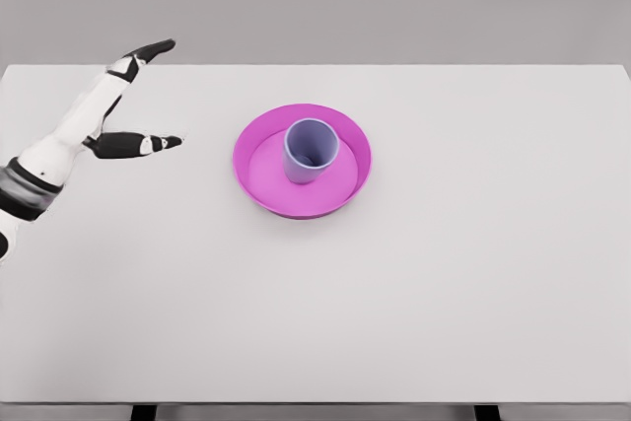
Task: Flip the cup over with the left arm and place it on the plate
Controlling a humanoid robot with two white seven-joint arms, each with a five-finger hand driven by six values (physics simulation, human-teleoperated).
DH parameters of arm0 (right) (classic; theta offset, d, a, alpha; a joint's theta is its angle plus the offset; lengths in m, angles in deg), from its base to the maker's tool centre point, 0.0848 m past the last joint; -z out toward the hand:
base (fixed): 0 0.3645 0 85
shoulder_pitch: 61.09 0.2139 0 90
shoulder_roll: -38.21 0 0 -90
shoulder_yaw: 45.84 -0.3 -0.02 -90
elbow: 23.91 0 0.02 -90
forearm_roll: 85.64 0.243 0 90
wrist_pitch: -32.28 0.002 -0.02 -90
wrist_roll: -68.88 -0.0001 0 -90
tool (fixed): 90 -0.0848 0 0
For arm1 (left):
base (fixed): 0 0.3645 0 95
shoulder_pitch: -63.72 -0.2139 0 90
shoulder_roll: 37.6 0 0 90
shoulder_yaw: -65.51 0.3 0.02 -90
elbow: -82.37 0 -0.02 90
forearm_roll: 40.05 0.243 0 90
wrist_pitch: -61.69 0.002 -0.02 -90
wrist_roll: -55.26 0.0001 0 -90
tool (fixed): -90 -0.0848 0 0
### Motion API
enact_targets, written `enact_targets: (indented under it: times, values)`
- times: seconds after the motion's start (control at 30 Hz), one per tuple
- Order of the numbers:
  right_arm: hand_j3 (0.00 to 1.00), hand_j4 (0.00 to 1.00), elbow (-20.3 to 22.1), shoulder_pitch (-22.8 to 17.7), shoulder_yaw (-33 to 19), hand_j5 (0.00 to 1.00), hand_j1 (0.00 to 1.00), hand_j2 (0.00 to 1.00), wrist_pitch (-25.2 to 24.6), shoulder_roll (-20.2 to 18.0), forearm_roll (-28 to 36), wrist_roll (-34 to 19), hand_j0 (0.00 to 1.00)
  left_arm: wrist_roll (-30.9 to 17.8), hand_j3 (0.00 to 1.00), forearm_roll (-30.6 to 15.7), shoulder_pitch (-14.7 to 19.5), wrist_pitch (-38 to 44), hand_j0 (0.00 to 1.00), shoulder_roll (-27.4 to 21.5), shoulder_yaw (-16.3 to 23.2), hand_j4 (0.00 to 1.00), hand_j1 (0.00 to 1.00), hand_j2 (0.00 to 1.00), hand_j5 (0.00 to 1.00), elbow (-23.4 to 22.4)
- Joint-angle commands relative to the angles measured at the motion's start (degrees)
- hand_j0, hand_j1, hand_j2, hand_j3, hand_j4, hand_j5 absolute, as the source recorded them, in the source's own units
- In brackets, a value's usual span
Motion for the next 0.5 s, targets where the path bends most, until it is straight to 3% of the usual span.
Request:
enact_targets:
  times: [0.0, 0.2, 0.47]
  values:
    - [1.00, 1.00, 0.0, 0.0, 0.0, 1.00, 1.00, 1.00, -0.1, 0.0, 0.0, 0.0, 1.00, -8.3, 1.00, 2.0, 0.0, 0.0, 1.00, -7.6, 3.1, 1.00, 1.00, 1.00, 1.00, 0.4]
    - [1.00, 1.00, 0.0, 0.0, 0.0, 1.00, 1.00, 1.00, 0.0, 0.0, 0.0, 0.0, 1.00, -15.6, 1.00, -0.5, 1.2, 0.0, 1.00, -11.5, 4.3, 1.00, 1.00, 1.00, 1.00, -0.4]
    - [1.00, 1.00, 0.0, 0.0, 0.0, 1.00, 1.00, 1.00, 0.0, 0.0, 0.0, 0.0, 1.00, -17.8, 1.00, -0.6, 2.6, 0.0, 1.00, -11.6, 4.2, 1.00, 1.00, 1.00, 1.00, -1.6]
